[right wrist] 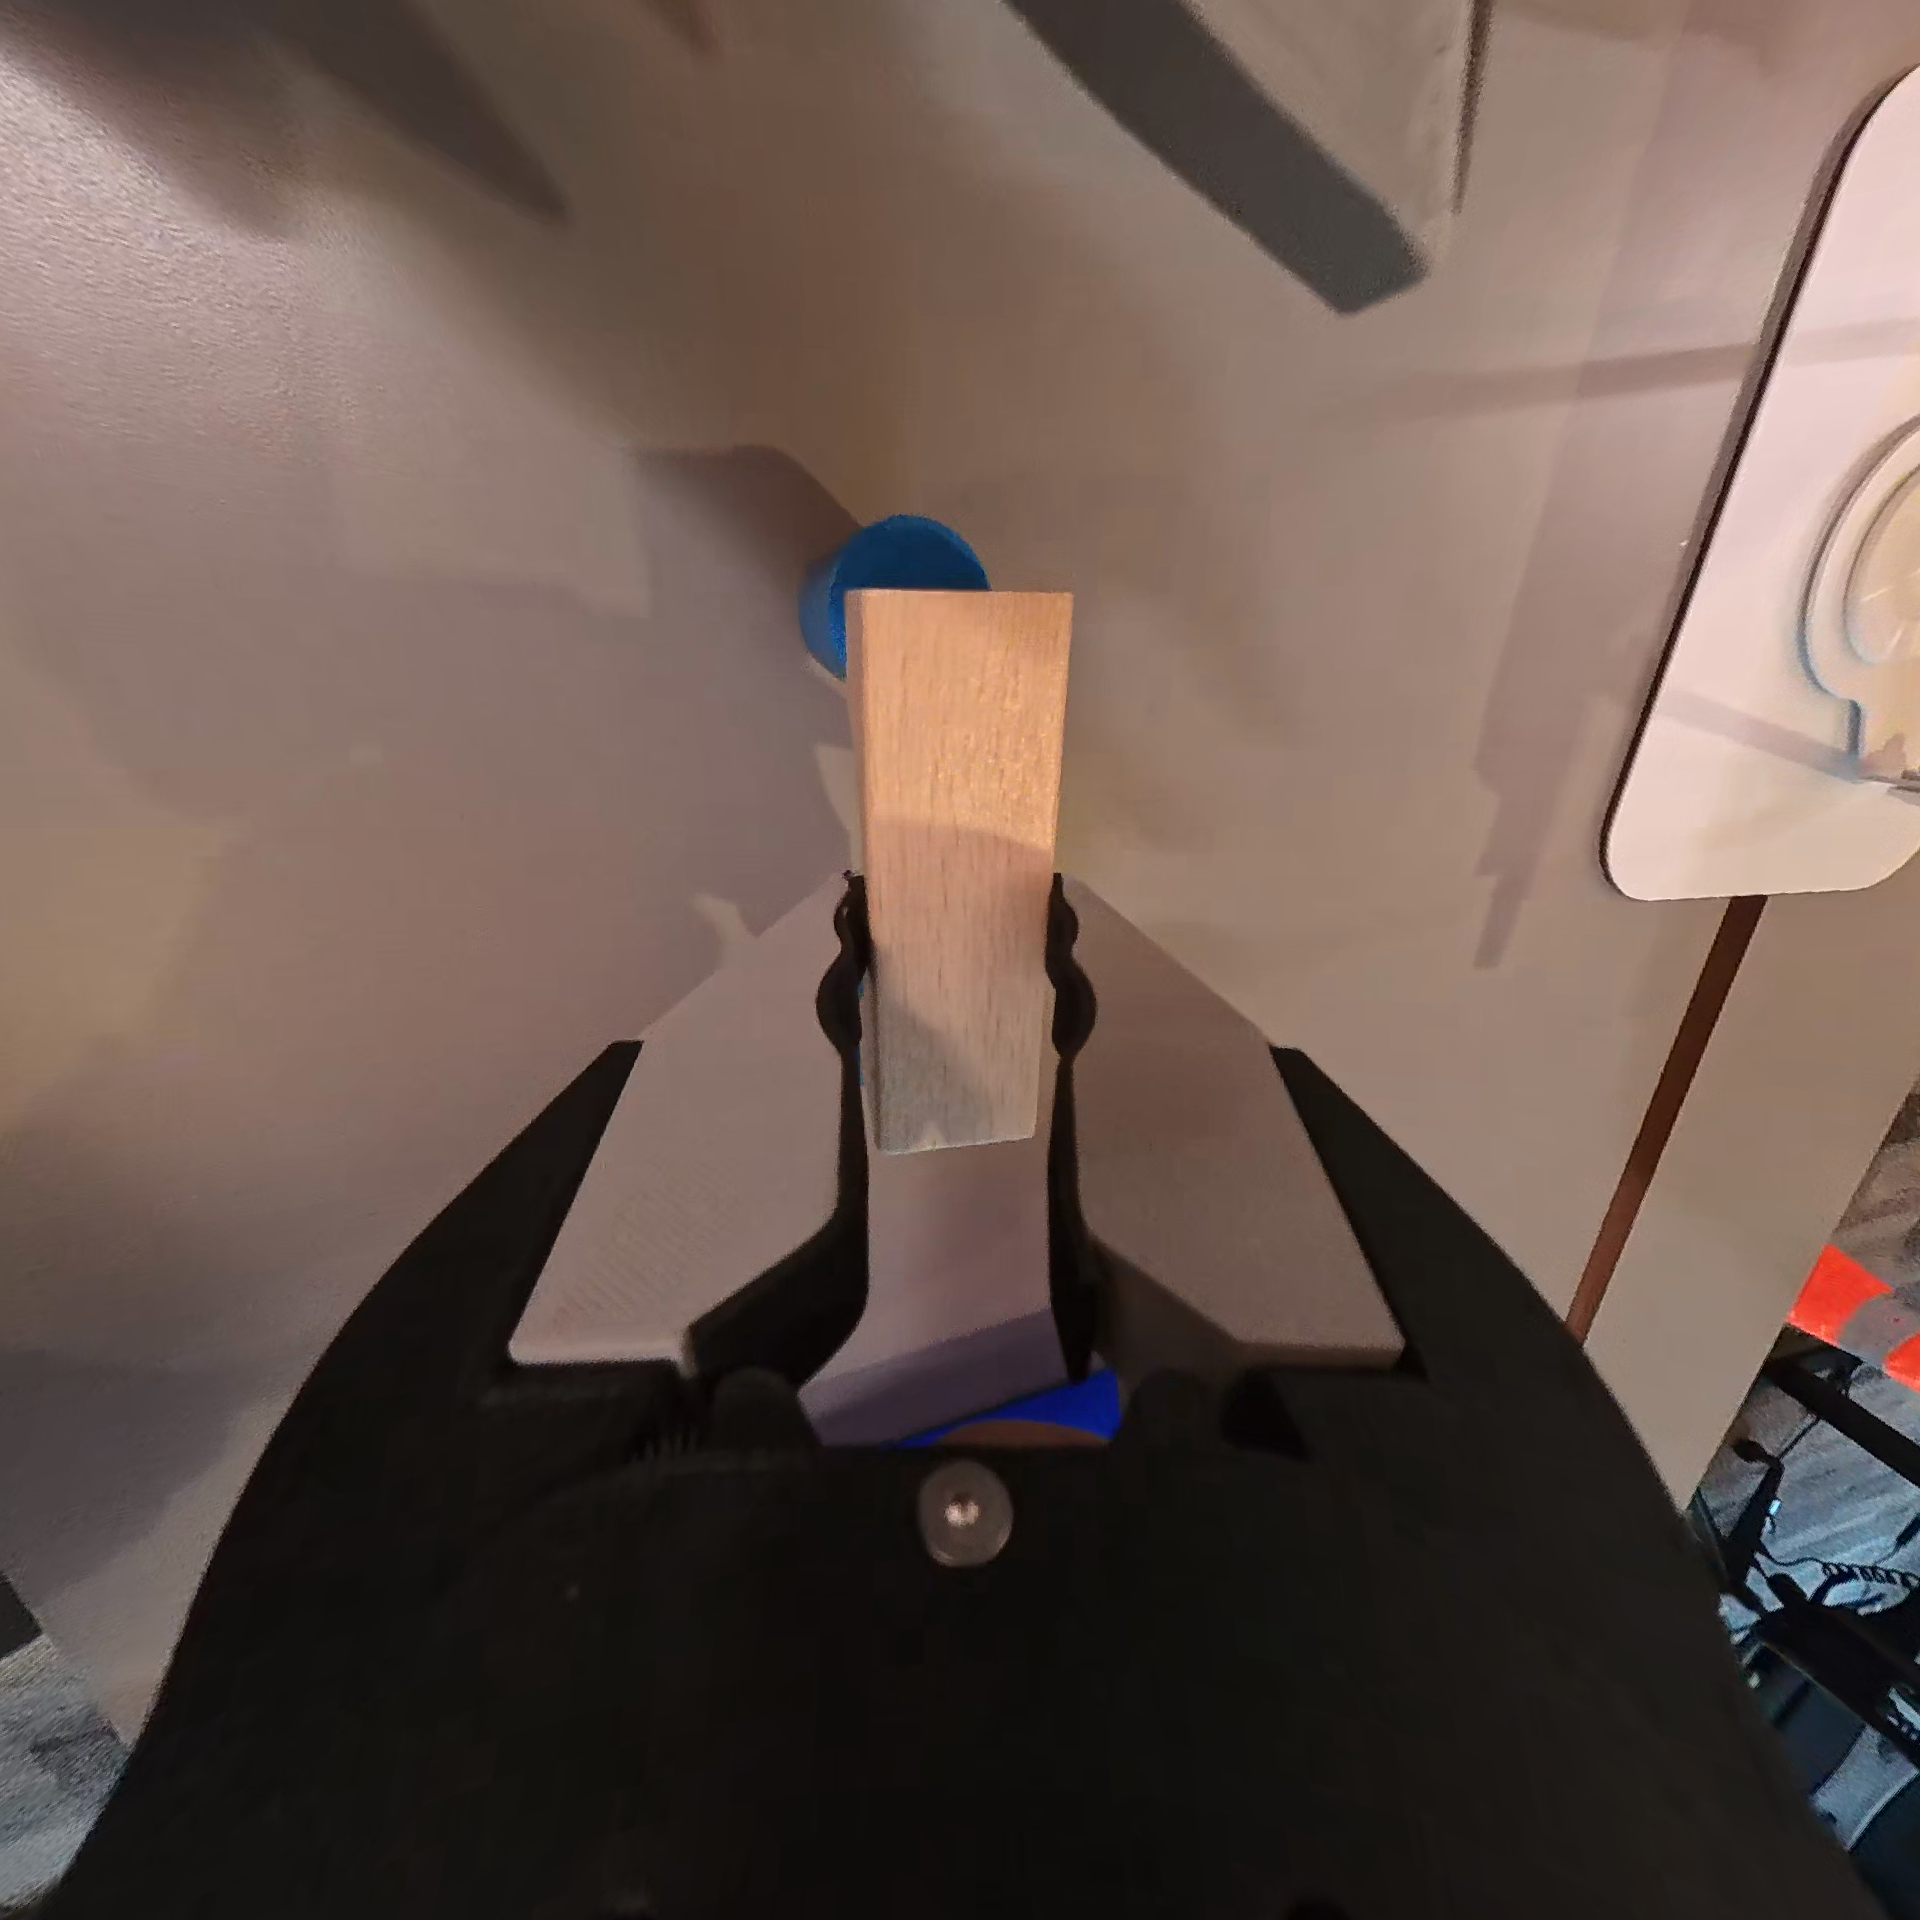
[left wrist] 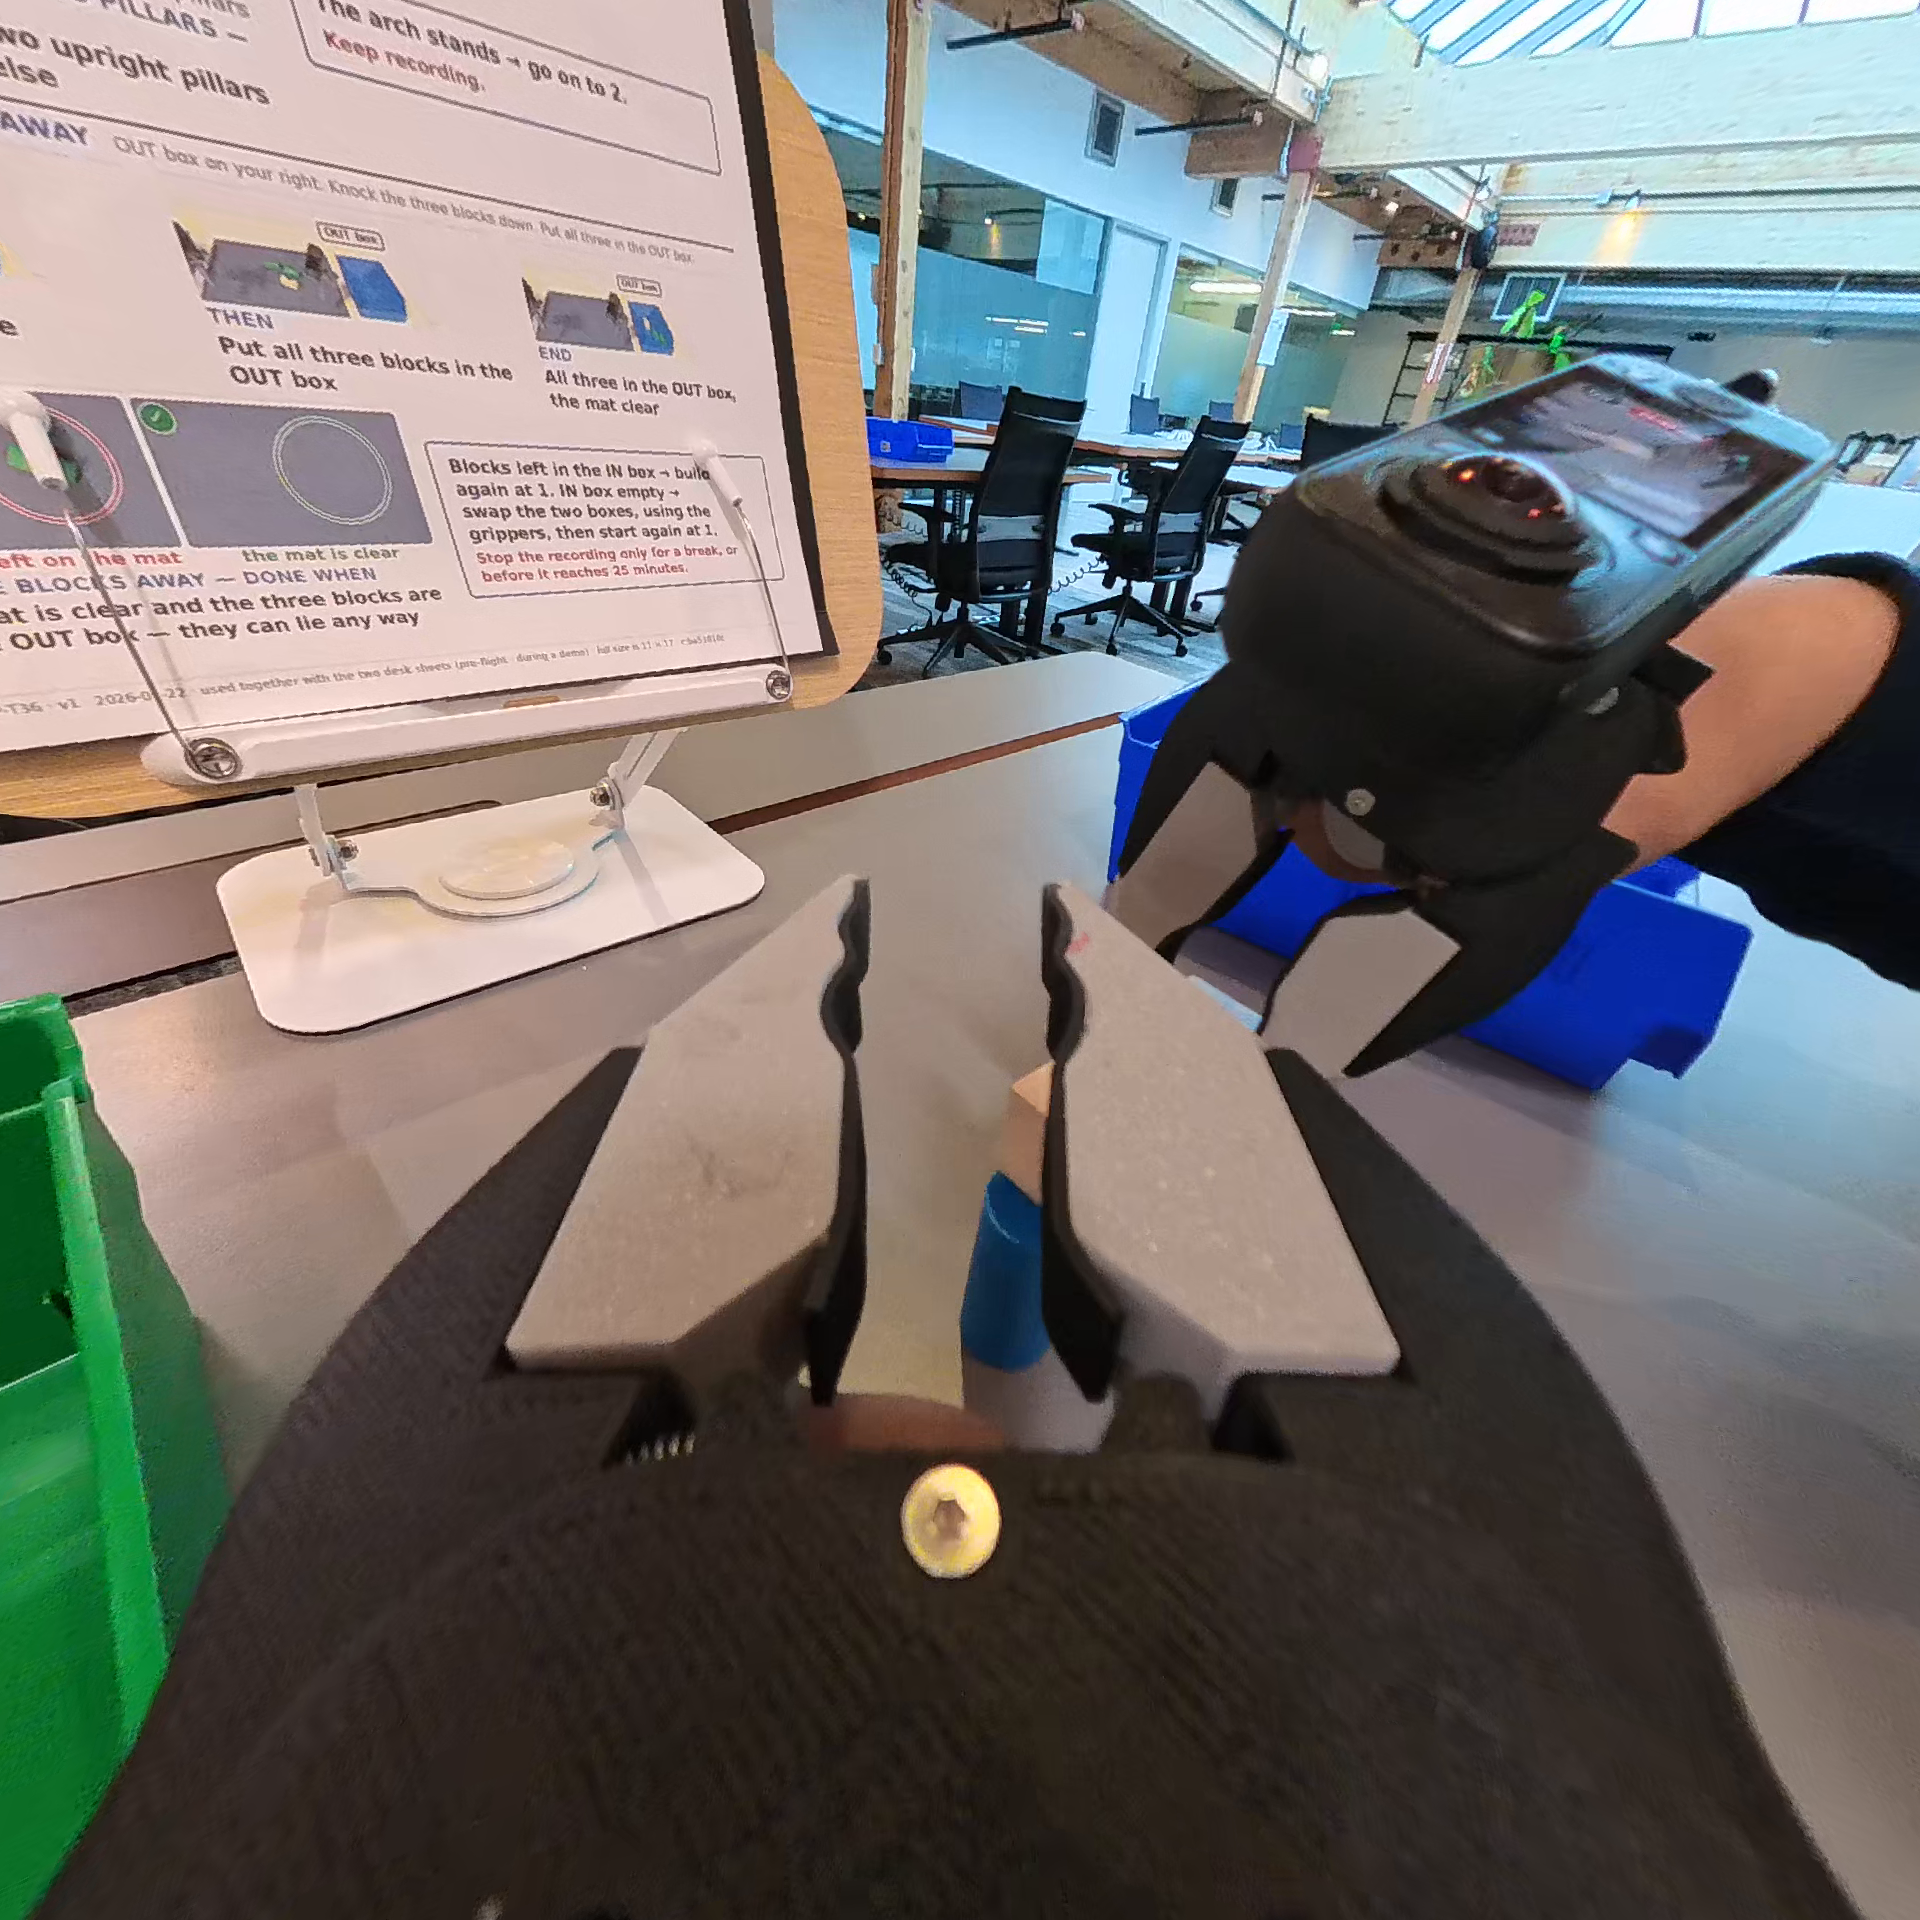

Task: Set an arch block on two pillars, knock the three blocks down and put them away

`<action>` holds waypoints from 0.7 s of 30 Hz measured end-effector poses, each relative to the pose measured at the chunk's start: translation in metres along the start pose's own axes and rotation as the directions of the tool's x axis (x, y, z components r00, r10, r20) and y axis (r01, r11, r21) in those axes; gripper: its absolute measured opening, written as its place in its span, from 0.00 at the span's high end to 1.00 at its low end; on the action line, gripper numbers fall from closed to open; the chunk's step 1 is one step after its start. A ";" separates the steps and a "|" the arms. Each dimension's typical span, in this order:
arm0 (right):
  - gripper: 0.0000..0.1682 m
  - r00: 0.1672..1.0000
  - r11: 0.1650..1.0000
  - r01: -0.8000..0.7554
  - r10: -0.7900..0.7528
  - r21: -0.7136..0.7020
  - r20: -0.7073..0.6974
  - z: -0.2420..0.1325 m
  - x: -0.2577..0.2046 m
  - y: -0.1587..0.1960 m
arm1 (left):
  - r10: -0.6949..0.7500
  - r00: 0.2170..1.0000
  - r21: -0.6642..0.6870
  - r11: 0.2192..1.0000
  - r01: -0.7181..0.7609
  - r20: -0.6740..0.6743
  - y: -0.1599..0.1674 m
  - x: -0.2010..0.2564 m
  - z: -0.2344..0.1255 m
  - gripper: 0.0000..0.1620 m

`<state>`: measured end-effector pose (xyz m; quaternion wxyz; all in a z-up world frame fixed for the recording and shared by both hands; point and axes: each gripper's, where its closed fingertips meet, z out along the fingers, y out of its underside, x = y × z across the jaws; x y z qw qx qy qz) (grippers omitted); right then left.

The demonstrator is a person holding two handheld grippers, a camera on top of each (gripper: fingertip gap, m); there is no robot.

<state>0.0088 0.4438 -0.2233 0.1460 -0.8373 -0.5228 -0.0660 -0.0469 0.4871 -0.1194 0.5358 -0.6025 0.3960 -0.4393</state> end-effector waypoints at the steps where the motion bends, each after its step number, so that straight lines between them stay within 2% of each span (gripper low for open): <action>1: 0.81 1.000 1.000 -0.003 0.003 -0.006 0.001 0.001 0.000 0.001 | 0.001 1.000 -0.003 1.000 -0.001 0.000 0.001 0.000 0.000 0.81; 9: 0.81 1.000 1.000 -0.020 0.020 0.007 -0.001 0.001 0.000 0.000 | -0.003 1.000 -0.008 1.000 0.003 0.000 0.002 -0.001 0.001 0.81; 14: 0.69 0.997 0.994 -0.051 0.056 0.096 -0.052 -0.016 0.006 -0.004 | -0.009 1.000 -0.018 1.000 0.009 -0.005 0.004 -0.001 0.002 0.79; 16: 0.66 0.990 0.980 -0.085 0.103 0.179 -0.092 -0.032 0.009 -0.007 | -0.006 1.000 -0.024 1.000 0.006 -0.005 0.005 0.000 0.002 0.78; 18: 0.67 0.973 0.937 -0.136 0.188 0.323 -0.136 -0.054 0.008 -0.012 | 0.003 1.000 -0.024 1.000 -0.003 -0.003 0.004 0.000 0.002 0.77; 20: 0.68 0.943 0.841 -0.178 0.293 0.510 -0.155 -0.077 0.000 -0.014 | 0.024 1.000 -0.021 0.999 -0.025 -0.018 0.001 0.003 -0.001 0.78; 21: 0.70 0.928 0.773 -0.185 0.340 0.607 -0.151 -0.087 -0.007 -0.014 | 0.039 0.998 -0.018 0.999 -0.039 -0.042 0.000 0.008 -0.002 0.82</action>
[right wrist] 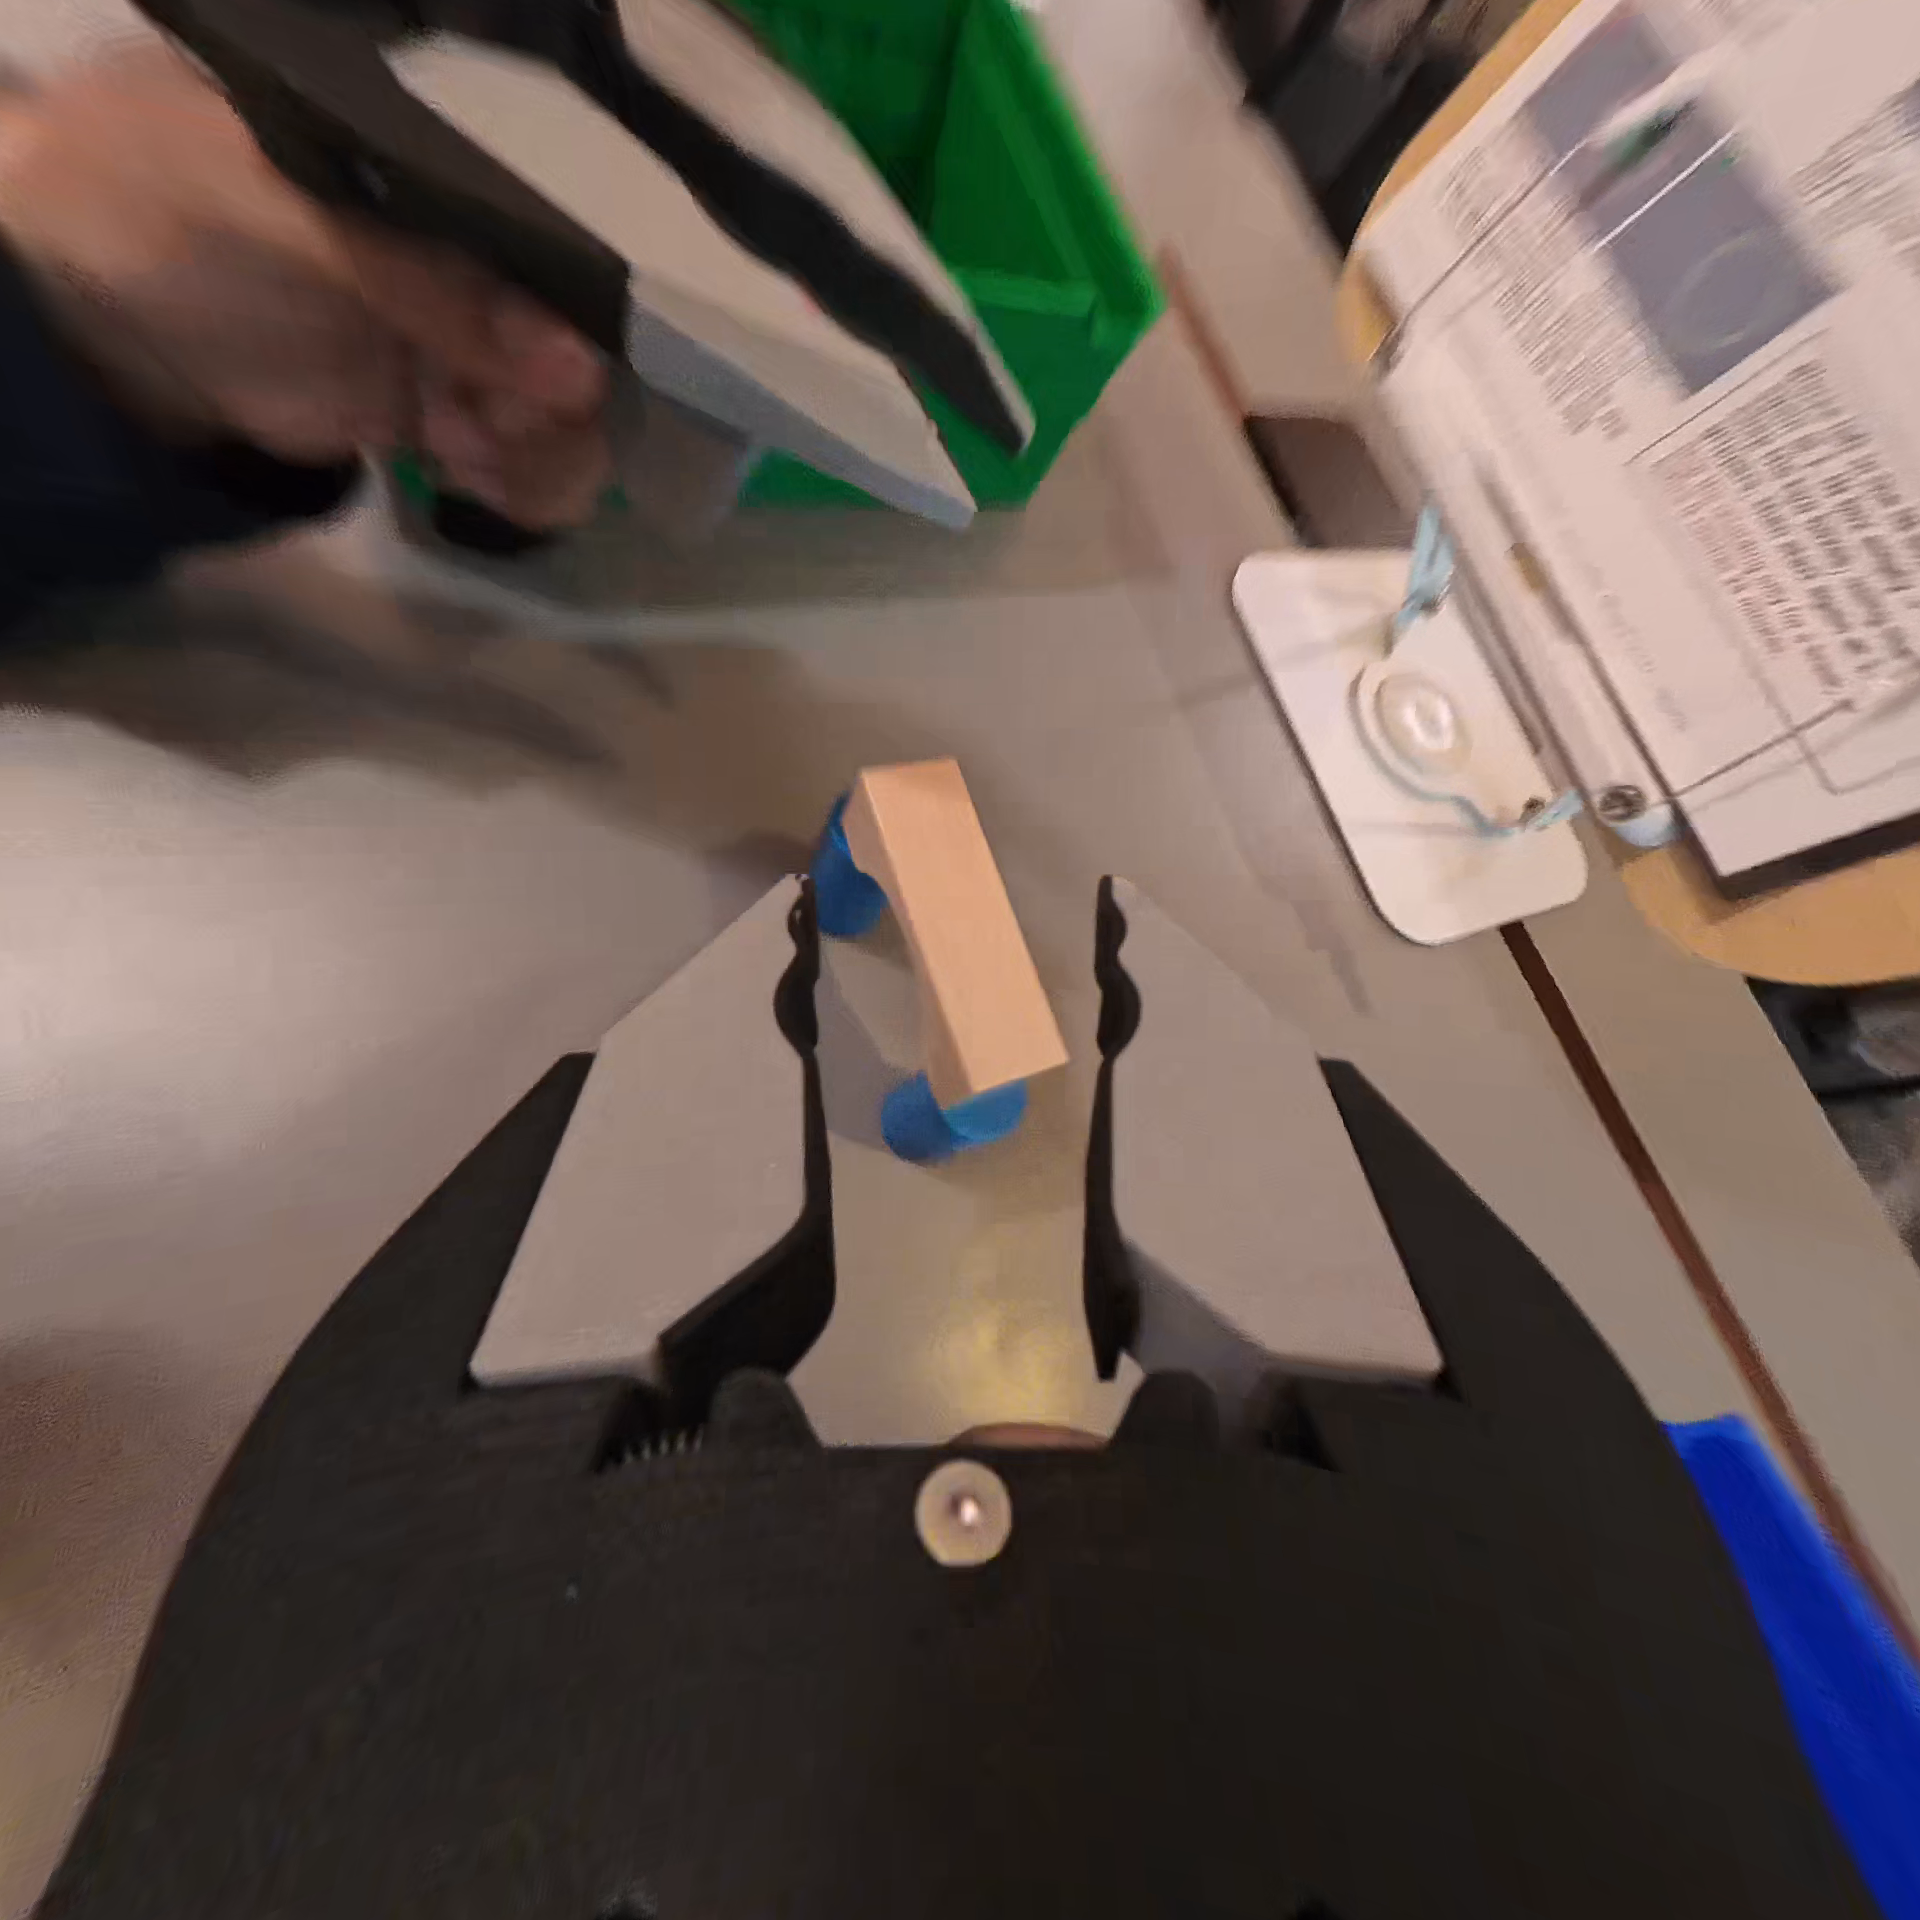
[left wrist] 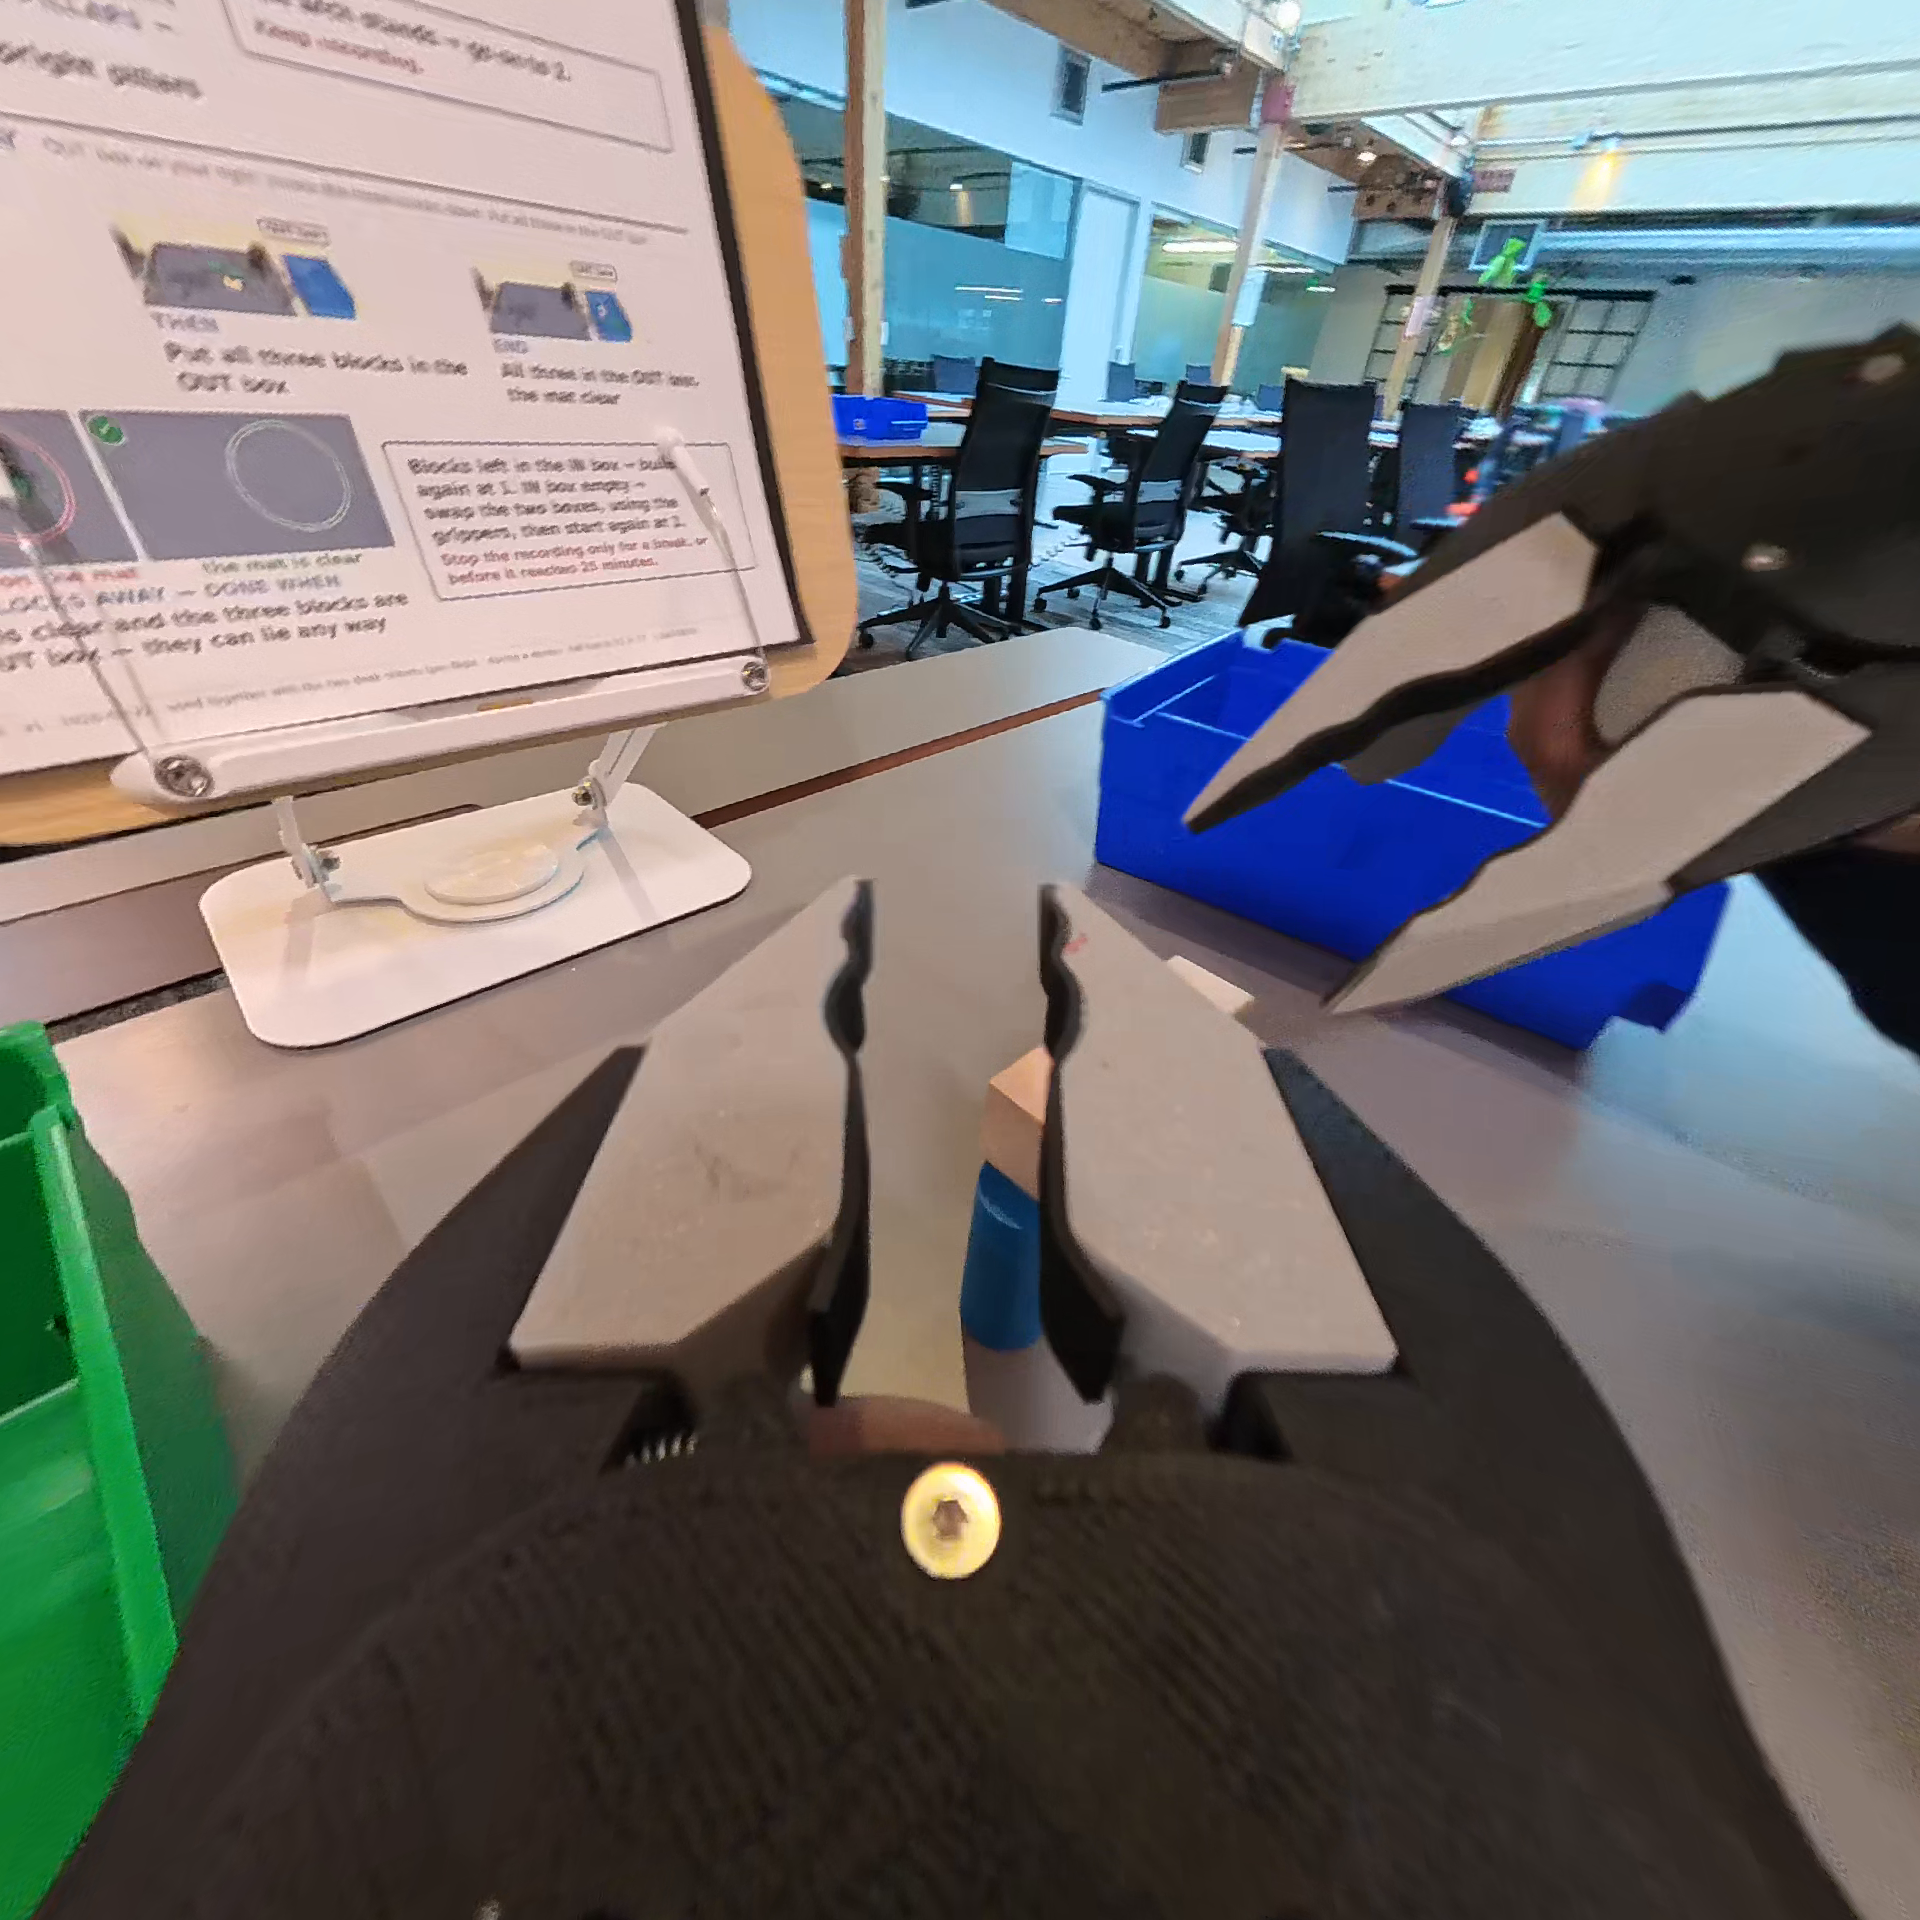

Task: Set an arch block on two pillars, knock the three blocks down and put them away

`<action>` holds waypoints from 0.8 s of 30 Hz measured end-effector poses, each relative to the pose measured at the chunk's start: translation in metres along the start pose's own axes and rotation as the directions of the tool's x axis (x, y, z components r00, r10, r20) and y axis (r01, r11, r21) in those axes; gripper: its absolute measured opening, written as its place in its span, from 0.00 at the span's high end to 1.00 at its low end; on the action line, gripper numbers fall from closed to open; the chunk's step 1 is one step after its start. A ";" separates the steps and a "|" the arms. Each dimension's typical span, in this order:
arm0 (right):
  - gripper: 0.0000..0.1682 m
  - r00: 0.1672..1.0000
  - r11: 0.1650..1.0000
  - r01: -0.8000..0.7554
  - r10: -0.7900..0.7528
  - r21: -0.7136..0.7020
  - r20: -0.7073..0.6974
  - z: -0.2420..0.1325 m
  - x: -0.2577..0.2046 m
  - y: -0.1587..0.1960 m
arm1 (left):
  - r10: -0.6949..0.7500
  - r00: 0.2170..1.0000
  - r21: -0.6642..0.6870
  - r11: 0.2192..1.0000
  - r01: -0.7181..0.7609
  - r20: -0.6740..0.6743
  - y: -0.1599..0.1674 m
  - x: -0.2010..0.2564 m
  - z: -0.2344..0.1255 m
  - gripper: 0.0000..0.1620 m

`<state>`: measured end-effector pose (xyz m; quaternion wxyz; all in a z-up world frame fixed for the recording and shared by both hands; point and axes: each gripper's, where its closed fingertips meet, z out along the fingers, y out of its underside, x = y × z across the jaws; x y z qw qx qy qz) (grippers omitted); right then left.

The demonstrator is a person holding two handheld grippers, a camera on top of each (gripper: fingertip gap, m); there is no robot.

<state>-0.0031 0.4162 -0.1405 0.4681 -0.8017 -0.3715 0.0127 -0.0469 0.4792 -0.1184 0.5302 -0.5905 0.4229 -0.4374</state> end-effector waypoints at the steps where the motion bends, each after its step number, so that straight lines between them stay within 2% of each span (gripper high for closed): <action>1: 0.73 0.999 0.994 -0.041 0.043 0.106 -0.021 -0.010 -0.005 -0.001 | 0.022 0.999 0.000 1.000 -0.022 -0.042 -0.001 0.007 -0.002 0.88; 2: 0.77 0.995 0.979 -0.079 0.087 0.189 -0.037 -0.018 -0.009 0.003 | 0.057 0.992 -0.010 0.998 -0.059 -0.109 0.000 0.019 -0.004 1.00; 4: 0.79 0.987 0.959 -0.142 0.158 0.244 -0.044 -0.026 -0.018 0.026 | 0.140 0.965 -0.115 0.979 -0.168 -0.221 0.016 0.038 -0.009 1.00; 5: 0.79 0.982 0.955 -0.170 0.186 0.244 -0.041 -0.027 -0.022 0.038 | 0.177 0.961 -0.199 0.955 -0.221 -0.214 0.030 0.036 -0.009 1.00; 8: 0.79 0.974 0.951 -0.213 0.225 0.224 -0.028 -0.028 -0.036 0.066 | 0.312 0.950 -0.442 0.851 -0.282 -0.004 0.066 0.004 -0.006 1.00; 10: 0.79 0.973 0.963 -0.199 0.217 0.183 -0.082 -0.028 -0.036 0.082 | 0.426 0.888 -0.562 0.783 -0.267 0.172 0.081 -0.025 -0.004 1.00; 12: 0.79 0.962 0.969 -0.205 0.225 0.135 -0.156 -0.026 -0.030 0.097 | 0.484 0.846 -0.665 0.711 -0.231 0.224 0.104 -0.041 -0.001 1.00; 15: 0.79 0.938 0.967 -0.229 0.251 0.115 -0.239 -0.022 -0.021 0.110 | 0.501 0.838 -0.746 0.639 -0.190 0.216 0.133 -0.052 0.002 1.00; 16: 0.79 0.928 0.964 -0.237 0.261 0.119 -0.265 -0.020 -0.019 0.112 | 0.492 0.845 -0.740 0.645 -0.190 0.211 0.136 -0.051 0.005 1.00; 17: 0.79 0.923 0.961 -0.247 0.272 0.124 -0.272 -0.017 -0.019 0.113 | 0.430 0.886 -0.709 0.679 -0.190 0.174 0.137 -0.039 0.014 1.00; 19: 0.79 0.931 0.958 -0.265 0.284 0.110 -0.231 -0.006 -0.029 0.113 | 0.181 0.983 -0.607 0.785 -0.122 0.036 0.134 0.011 0.033 1.00; 20: 0.79 0.935 0.962 -0.259 0.272 0.086 -0.227 0.000 -0.032 0.115 | 0.080 0.997 -0.575 0.815 -0.074 -0.014 0.130 0.030 0.039 1.00; 21: 0.79 0.936 0.968 -0.246 0.252 0.057 -0.247 0.004 -0.031 0.118 | 0.057 0.998 -0.561 0.827 -0.050 -0.005 0.127 0.032 0.044 1.00; 24: 0.79 0.946 0.973 -0.226 0.209 -0.040 -0.246 0.017 -0.034 0.128 | 0.215 0.970 -0.529 0.839 -0.124 0.115 0.118 0.006 0.049 1.00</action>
